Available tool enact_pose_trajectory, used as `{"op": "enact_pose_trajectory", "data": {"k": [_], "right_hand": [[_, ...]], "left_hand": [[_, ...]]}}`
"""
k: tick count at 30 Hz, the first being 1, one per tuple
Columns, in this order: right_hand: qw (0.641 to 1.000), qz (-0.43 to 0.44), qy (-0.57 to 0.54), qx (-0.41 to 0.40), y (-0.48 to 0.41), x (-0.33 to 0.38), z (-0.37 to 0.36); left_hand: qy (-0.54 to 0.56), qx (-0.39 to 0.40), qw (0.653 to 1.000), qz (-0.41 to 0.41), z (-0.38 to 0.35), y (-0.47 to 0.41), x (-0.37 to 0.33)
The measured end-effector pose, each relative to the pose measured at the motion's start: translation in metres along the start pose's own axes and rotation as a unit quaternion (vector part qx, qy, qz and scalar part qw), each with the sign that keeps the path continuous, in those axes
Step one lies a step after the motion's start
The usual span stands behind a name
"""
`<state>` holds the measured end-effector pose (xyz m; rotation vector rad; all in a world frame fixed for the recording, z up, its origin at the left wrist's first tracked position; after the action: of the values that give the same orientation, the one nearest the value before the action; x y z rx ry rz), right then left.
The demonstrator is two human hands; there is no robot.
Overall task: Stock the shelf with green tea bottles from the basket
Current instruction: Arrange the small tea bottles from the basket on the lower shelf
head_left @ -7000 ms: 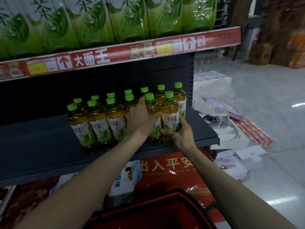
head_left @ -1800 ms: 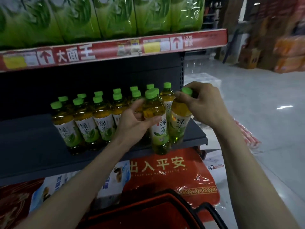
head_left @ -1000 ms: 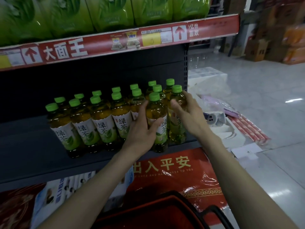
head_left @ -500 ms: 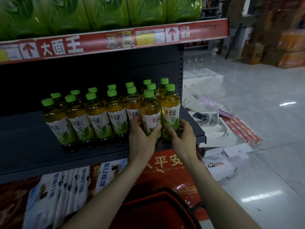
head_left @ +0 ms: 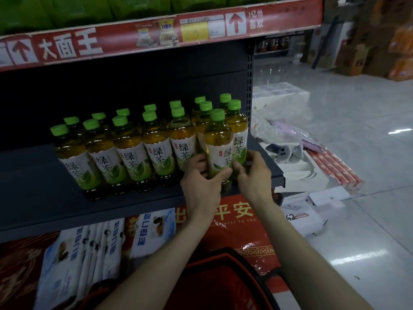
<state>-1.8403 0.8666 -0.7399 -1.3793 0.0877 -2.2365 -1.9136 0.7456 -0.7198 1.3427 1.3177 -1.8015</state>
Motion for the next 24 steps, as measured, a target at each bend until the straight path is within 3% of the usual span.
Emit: {"op": "enact_pose_trajectory", "data": {"k": [6,13,24], "right_hand": [[1.0,0.012,0.014,0.005,-0.001,-0.003,0.003],[0.999,0.019,0.021,0.027,-0.005,-0.001,0.001],[0.999,0.016,-0.022,0.047,-0.003,-0.001,0.004]], "left_hand": [[-0.009,-0.039,0.999,-0.034,-0.002,-0.007,0.01],[-0.009,-0.101,0.995,-0.015,-0.003,-0.015,0.017],[-0.064,-0.1,0.993,0.01,0.0,-0.002,0.032]]}}
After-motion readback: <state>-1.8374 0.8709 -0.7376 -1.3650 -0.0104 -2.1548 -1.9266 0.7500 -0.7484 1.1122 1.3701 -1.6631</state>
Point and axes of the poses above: each hand's wrist, its own y-axis away from the middle knuckle, its own z-axis out of the back of the hand, x = y × z, the point moved 1 cm from there along -y, towards the middle knuckle, and after that the axes turned 9 degrees about y, right-handed, at the moved point
